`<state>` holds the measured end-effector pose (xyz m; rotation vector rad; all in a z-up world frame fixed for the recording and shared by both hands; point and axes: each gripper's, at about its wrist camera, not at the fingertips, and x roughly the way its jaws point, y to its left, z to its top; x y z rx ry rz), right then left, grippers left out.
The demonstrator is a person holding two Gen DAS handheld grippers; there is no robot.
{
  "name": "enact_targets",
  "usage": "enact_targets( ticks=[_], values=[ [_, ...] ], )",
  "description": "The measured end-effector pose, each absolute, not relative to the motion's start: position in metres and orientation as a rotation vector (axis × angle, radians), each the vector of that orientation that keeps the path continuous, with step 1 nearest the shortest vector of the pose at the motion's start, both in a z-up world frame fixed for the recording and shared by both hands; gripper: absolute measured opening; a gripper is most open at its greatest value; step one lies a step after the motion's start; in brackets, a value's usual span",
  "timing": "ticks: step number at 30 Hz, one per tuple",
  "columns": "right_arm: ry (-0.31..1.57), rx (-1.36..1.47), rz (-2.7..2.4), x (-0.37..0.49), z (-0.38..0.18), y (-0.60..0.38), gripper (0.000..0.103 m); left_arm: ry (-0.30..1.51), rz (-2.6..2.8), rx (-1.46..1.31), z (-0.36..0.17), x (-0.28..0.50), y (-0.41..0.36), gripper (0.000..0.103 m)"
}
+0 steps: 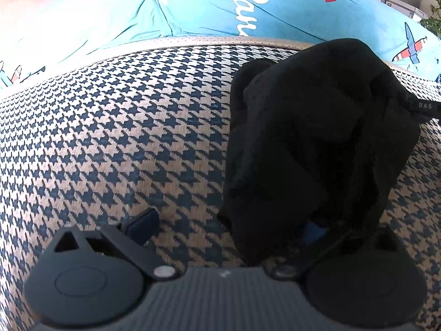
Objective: Fold clothes
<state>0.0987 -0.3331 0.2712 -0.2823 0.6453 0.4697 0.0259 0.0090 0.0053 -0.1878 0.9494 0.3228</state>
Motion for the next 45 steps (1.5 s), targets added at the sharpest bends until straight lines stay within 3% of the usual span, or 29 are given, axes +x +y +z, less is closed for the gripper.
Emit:
enact_targets(
  ticks=[13, 36, 45],
  values=[
    [0.674, -0.244, 0.864, 0.062, 0.267, -0.306, 0.103, 0.925, 0.433, -0.225, 0.017, 0.023, -0.010, 0.103],
    [0.741, -0.316, 1.132, -0.039, 0.281, -0.281, 0.103, 0.900, 0.594, -0.224, 0.053, -0.033, -0.032, 0.103],
    [0.939, -0.224, 0.961, -0.034, 0.286, -0.289, 0.103, 0.913, 0.596, -0.208, 0.087, -0.049, -0.068, 0.103]
  ],
)
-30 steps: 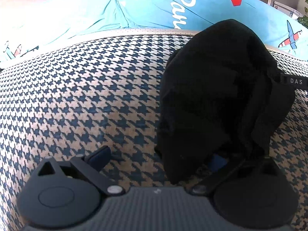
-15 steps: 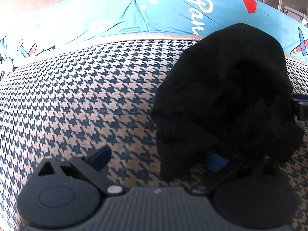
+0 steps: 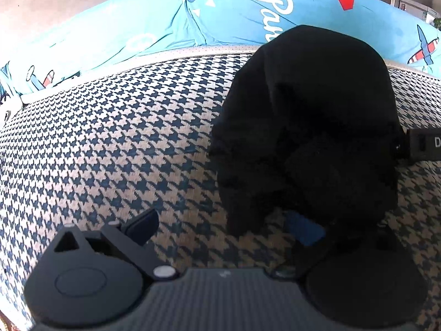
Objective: Fold clothes
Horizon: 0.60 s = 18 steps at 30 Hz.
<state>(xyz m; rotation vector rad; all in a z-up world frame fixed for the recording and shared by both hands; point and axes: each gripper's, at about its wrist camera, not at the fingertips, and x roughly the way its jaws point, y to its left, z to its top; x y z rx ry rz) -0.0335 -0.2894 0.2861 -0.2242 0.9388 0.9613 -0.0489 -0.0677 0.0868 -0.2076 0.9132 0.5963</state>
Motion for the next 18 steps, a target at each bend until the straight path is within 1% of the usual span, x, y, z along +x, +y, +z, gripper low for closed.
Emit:
enact_targets(
  ticks=[5, 9, 18],
  values=[
    [0.958, -0.265, 0.906, -0.051, 0.295, -0.295, 0.103, 0.917, 0.602, -0.217, 0.107, -0.059, -0.084, 0.103],
    [0.945, -0.306, 0.905, -0.067, 0.300, -0.301, 0.103, 0.914, 0.603, -0.221, 0.133, -0.076, -0.103, 0.103],
    [0.882, -0.248, 0.861, -0.097, 0.316, -0.326, 0.103, 0.894, 0.629, -0.262, 0.188, -0.118, -0.143, 0.103]
  ],
)
